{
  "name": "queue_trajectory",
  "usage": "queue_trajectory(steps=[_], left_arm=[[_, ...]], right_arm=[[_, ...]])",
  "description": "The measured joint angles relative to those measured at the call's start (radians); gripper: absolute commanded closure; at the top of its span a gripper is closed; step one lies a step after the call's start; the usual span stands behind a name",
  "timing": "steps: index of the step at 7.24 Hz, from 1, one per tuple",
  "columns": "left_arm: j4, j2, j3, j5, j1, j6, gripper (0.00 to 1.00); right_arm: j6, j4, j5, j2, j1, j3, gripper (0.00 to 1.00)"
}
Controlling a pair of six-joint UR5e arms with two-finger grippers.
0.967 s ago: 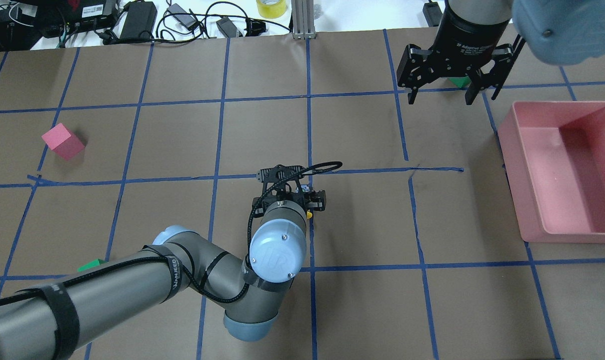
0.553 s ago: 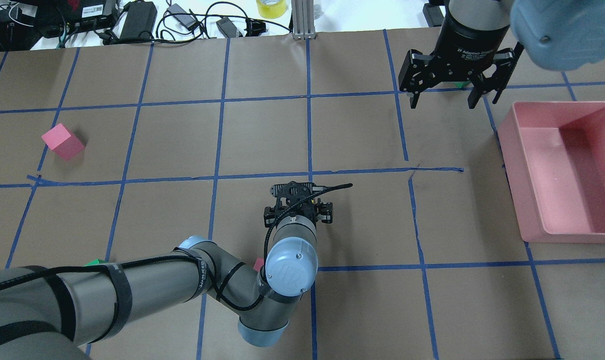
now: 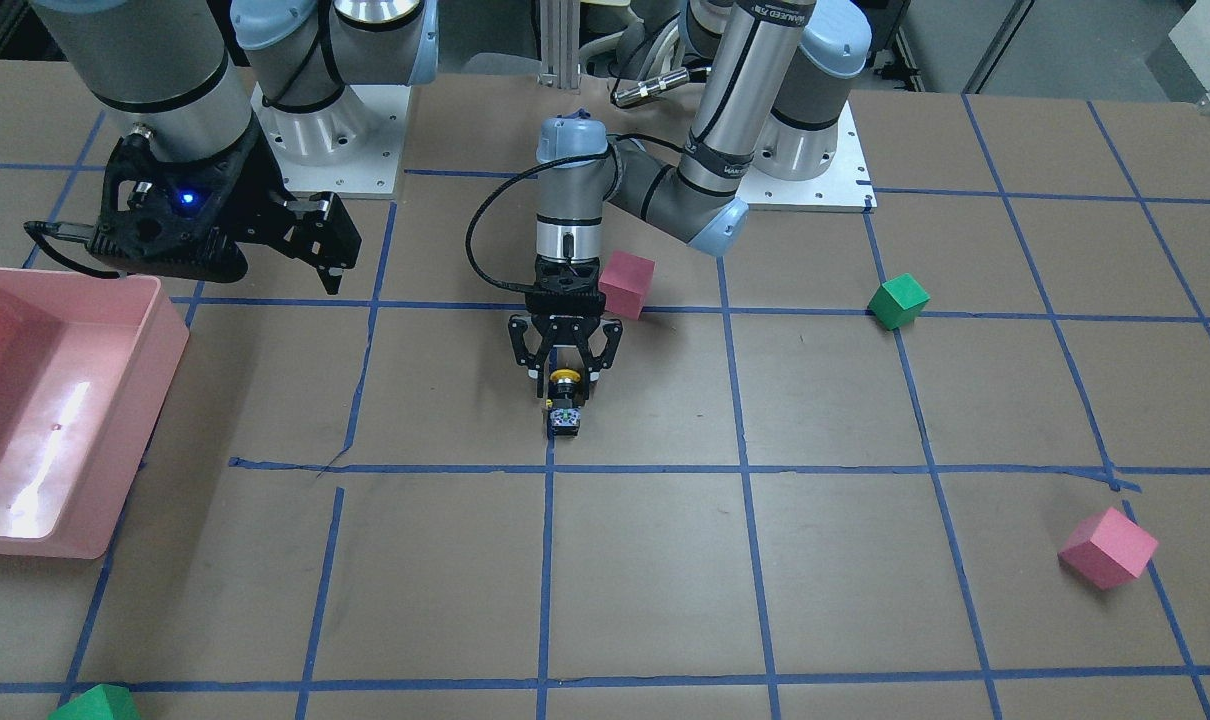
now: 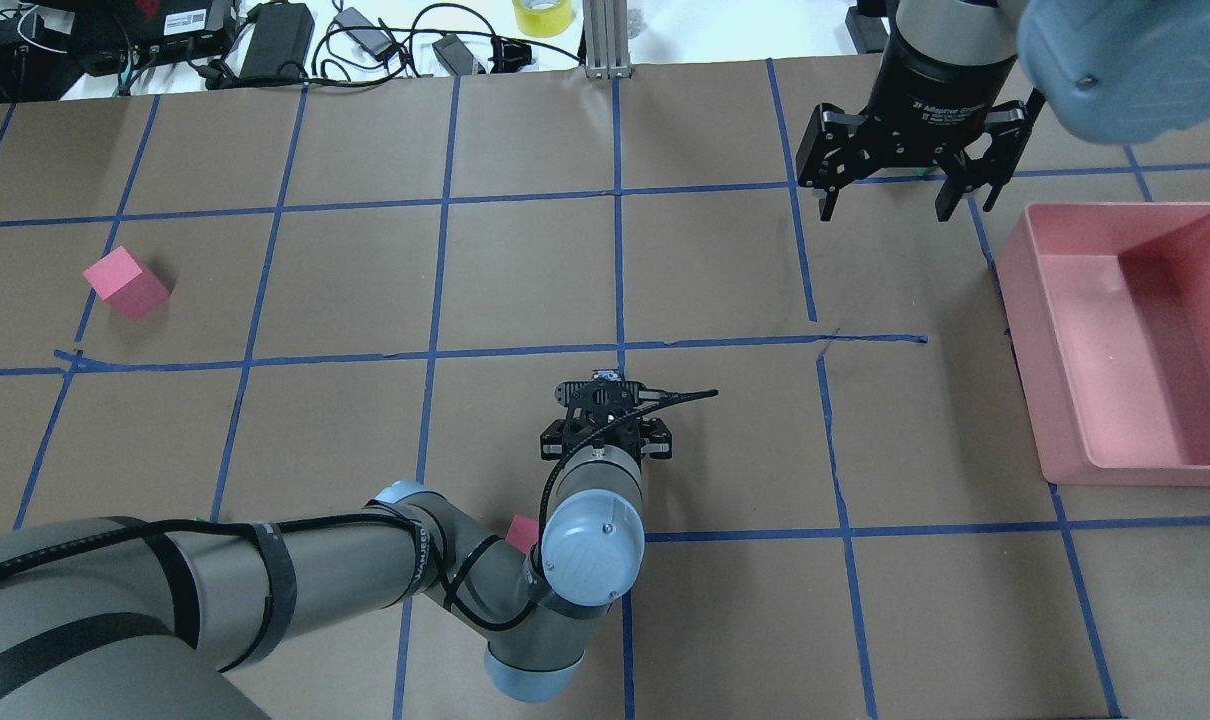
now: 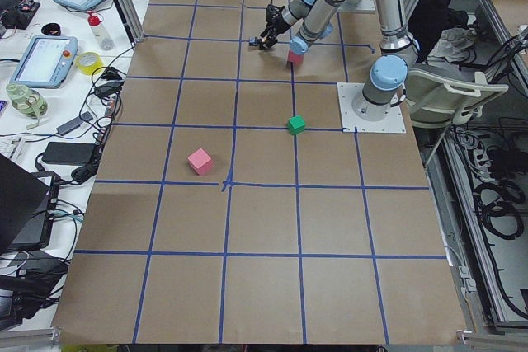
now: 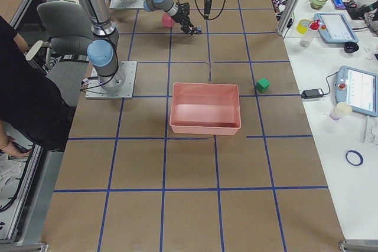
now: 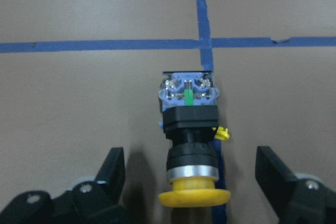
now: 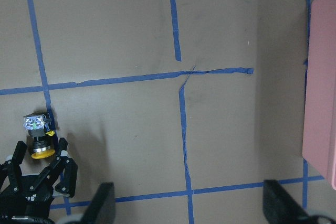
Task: Align button upright
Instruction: 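Grasp the lying button switch with the left gripper, then lift and rotate the switch with the left gripper, yellow cap up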
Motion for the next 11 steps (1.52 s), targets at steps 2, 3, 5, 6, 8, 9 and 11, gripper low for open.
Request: queue_trajectory(steps=[2, 3, 5, 6, 8, 9, 11], left_arm=[[-0.008, 0.022, 0.005, -0.007, 0.000, 0.018, 1.00], [-0.026, 0.037, 0.022, -0.010, 0.003, 0.018, 1.00], [-0.268, 0.089, 0.133, -0.069, 0.044, -0.029, 1.00], [-0.480, 0.119, 0.221, -0.127, 0.080, -0.061, 1.00], [-0.881, 0.162, 0.405, -0.312, 0.156, -0.192, 1.00], [-1.007, 0.170, 0.470, -0.443, 0.202, -0.302, 1.00], [-1.121, 0.164, 0.515, -0.692, 0.305, -0.560, 1.00]], right_arm=[[0.000, -0.001, 0.000, 0.001, 0.000, 0.006, 0.01], [0.000, -0.002, 0.000, 0.000, 0.000, 0.008, 0.01], [0.000, -0.001, 0.000, 0.000, 0.000, 0.010, 0.01], [0.001, 0.002, 0.000, 0.000, 0.000, 0.011, 0.00], [0.001, 0.010, 0.000, 0.000, 0.000, 0.011, 0.00], [0.001, 0.011, 0.000, 0.001, 0.000, 0.011, 0.00], [0.000, 0.012, -0.001, 0.001, 0.000, 0.012, 0.00]])
